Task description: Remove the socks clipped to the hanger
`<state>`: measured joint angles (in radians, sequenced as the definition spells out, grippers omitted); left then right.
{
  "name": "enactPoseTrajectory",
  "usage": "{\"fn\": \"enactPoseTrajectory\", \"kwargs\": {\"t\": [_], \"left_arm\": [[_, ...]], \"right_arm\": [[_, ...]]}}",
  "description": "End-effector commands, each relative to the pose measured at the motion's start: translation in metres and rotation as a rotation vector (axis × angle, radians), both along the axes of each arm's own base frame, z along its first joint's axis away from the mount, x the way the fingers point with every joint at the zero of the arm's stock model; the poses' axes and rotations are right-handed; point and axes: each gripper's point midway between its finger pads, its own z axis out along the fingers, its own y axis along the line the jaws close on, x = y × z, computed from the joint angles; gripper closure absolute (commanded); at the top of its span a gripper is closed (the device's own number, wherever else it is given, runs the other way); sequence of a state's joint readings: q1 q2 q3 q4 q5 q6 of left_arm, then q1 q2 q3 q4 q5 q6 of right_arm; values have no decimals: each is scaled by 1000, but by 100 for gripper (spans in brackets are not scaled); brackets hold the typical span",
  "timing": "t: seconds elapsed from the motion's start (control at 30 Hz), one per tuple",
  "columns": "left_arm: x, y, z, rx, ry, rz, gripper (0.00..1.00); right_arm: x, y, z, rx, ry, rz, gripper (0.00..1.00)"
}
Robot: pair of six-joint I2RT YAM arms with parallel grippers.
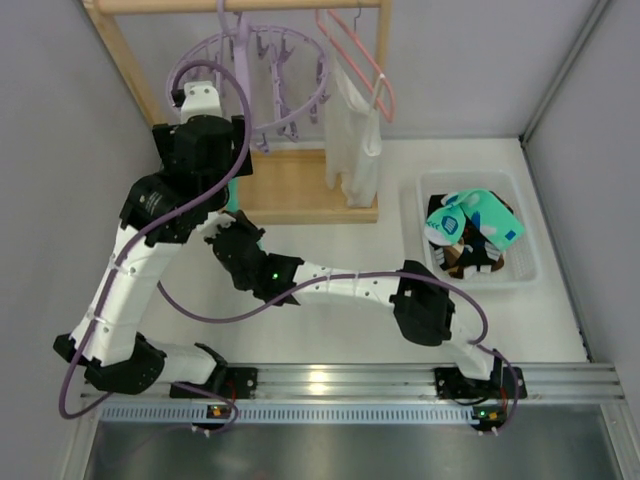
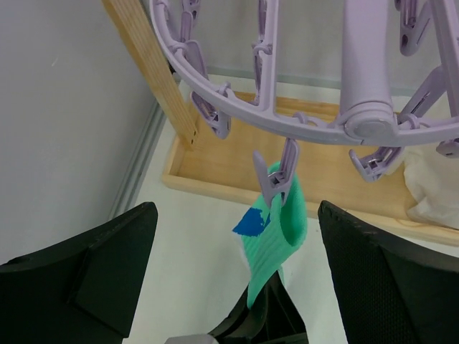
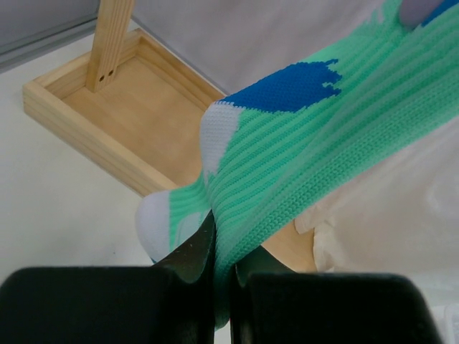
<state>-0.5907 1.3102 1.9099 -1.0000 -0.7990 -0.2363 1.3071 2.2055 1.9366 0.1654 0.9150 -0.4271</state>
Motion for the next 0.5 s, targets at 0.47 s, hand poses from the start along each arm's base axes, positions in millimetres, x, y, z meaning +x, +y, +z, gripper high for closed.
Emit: {"fn": "enactPoseTrajectory", "kwargs": {"t": [0.47], "left_arm": [[37,3,-29,141,61,180,12]], "right_arm": [[-20,22,14,20,-28,51,100]]}}
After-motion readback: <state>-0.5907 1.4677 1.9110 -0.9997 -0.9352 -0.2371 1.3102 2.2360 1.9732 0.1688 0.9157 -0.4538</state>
